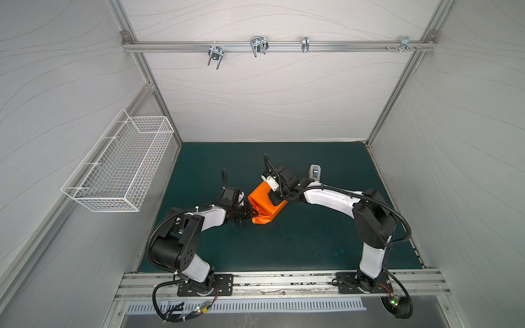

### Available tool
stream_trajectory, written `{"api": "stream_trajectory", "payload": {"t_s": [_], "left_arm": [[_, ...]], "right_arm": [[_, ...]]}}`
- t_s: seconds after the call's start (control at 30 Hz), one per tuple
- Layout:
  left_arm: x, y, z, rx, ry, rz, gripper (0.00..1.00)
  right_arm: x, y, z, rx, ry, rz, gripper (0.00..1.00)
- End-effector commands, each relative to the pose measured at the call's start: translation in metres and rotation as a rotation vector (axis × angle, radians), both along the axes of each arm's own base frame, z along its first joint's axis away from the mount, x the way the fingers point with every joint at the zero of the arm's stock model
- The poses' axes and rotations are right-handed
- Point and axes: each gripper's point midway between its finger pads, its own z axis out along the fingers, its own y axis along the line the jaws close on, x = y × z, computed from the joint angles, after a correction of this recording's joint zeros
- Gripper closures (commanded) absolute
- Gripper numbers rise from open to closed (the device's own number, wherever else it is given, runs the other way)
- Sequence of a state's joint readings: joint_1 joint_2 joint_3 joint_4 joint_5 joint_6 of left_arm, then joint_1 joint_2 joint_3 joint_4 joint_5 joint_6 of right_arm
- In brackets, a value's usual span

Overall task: Wrap a gift box in wrapping paper
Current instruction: Fifth fold the wrapping paper around the gift box.

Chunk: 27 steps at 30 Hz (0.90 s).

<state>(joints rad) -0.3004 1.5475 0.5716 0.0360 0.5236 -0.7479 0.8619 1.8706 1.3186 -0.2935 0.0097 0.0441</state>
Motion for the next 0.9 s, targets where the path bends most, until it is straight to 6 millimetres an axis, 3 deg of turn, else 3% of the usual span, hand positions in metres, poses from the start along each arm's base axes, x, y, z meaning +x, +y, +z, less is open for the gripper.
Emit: {"api": "stream_trajectory", "payload": {"t_s": [0.0, 0.23, 0.47, 0.6, 0.67, 0.7, 0.77, 0.87], "left_arm": [[-0.016, -0.001, -0.006, 0.001, 0.062, -0.019, 0.87], [-0.016, 0.0, 0.008, 0.002, 0.037, -0.027, 0.94], [-0.014, -0.003, 0.016, -0.012, 0.023, -0.032, 0.96], [-0.013, -0.004, 0.019, -0.013, 0.018, -0.042, 0.96], [-0.014, -0.003, 0.018, -0.01, 0.019, -0.043, 0.96], [-0.014, -0.004, 0.018, -0.011, 0.017, -0.044, 0.96], [-0.013, -0.004, 0.018, -0.015, 0.017, -0.042, 0.96], [-0.012, -0.004, 0.019, -0.016, 0.017, -0.037, 0.96]], "right_arm": [[-0.06, -0.043, -0.068, -0.231, 0.266, 0.056, 0.98], [-0.052, -0.033, -0.03, -0.171, 0.218, 0.057, 0.95], [-0.06, -0.039, 0.017, -0.095, 0.122, 0.056, 0.71], [-0.07, -0.041, 0.035, -0.05, 0.013, 0.098, 0.66], [-0.066, -0.04, 0.04, -0.031, -0.002, 0.093, 0.65], [-0.062, -0.04, 0.039, -0.036, 0.007, 0.089, 0.69], [-0.06, -0.034, 0.032, -0.059, 0.043, 0.1, 0.78], [-0.053, -0.023, 0.016, -0.087, 0.069, 0.113, 0.81]]}}
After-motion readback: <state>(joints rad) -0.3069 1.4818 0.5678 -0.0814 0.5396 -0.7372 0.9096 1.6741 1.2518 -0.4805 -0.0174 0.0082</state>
